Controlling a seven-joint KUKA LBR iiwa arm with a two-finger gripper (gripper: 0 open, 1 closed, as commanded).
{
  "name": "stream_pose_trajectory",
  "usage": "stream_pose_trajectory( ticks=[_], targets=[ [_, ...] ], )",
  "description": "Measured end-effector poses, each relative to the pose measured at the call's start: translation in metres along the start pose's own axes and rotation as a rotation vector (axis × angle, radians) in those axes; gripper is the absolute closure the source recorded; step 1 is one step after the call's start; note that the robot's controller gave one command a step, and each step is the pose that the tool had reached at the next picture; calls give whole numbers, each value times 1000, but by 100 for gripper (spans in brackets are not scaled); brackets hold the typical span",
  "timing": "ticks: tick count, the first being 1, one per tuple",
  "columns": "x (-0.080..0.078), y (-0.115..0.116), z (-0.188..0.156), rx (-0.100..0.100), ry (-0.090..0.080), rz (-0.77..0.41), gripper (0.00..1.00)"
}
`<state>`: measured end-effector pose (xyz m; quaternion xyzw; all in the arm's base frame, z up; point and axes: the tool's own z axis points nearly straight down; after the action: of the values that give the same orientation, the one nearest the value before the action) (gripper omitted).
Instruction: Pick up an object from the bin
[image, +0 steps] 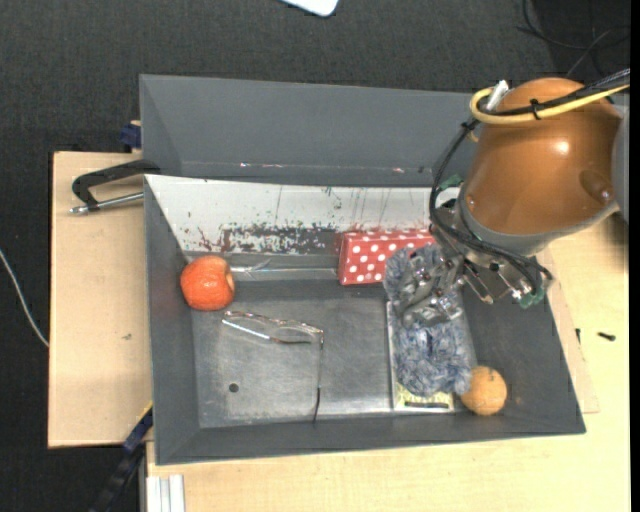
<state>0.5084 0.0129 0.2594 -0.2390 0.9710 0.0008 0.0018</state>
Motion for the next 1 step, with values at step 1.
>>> stream_pose_trajectory(
  ticks=[1],
  targets=[
    [0,0,0,0,0,0,100]
  ],
)
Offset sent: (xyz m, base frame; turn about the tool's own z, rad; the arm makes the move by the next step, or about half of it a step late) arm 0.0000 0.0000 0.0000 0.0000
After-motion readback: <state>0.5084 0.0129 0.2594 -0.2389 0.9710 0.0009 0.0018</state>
